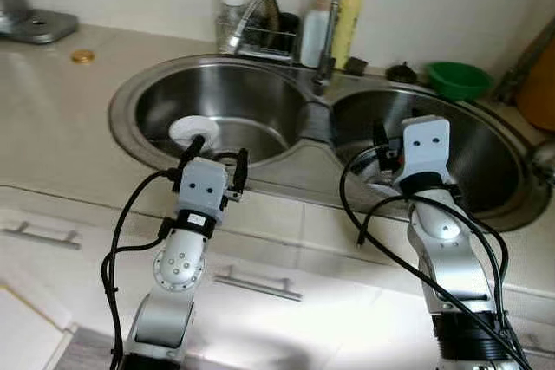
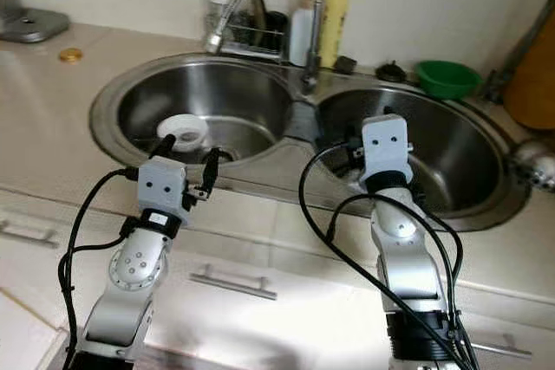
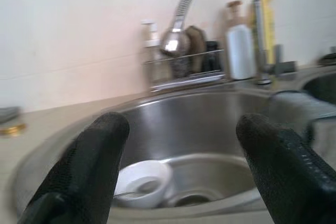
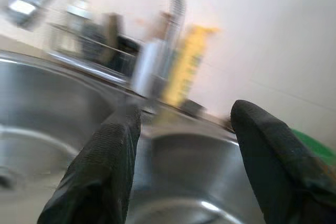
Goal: Kitchen organization
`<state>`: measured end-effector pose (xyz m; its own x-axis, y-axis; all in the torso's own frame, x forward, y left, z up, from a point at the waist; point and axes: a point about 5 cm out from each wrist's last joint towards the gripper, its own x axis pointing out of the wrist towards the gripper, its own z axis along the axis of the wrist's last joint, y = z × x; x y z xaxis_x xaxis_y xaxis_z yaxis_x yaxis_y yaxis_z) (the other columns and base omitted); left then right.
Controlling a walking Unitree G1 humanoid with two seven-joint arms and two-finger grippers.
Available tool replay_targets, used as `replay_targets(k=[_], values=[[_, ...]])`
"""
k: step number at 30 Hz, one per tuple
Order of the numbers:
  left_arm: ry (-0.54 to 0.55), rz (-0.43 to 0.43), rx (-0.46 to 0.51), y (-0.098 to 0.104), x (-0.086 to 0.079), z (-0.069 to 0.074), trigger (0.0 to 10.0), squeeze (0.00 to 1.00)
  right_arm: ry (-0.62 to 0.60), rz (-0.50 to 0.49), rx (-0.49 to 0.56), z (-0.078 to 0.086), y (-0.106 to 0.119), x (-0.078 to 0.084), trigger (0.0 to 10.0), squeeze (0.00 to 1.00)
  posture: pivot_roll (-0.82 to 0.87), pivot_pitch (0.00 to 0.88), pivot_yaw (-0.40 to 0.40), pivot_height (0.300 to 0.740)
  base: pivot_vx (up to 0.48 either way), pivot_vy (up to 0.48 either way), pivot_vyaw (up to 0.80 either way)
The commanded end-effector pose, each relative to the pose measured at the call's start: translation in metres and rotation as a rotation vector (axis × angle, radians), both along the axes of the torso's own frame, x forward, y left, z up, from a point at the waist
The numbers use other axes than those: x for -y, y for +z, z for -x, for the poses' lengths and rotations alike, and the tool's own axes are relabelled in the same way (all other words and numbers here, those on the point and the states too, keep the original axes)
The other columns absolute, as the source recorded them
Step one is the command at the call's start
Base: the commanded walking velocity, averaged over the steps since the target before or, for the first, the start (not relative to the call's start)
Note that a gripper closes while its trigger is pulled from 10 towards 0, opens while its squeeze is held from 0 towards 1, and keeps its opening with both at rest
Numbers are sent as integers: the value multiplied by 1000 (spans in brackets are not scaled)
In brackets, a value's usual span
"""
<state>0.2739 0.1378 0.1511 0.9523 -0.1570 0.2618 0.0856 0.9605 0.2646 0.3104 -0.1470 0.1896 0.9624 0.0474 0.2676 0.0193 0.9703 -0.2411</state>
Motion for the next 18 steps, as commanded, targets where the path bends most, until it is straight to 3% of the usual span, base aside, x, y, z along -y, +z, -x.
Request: replay_targets(k=[1, 18], values=[[-16, 3, 18, 4, 3, -1, 10000, 0, -31, 12, 10, 1, 4, 5, 10000, 0, 102, 0, -83, 740, 0, 442, 0], [-21, 2, 14, 3, 4, 0, 10000, 0, -75, 9, 7, 4, 4, 11, 10000, 0, 94, 0, -82, 740, 0, 474, 0]])
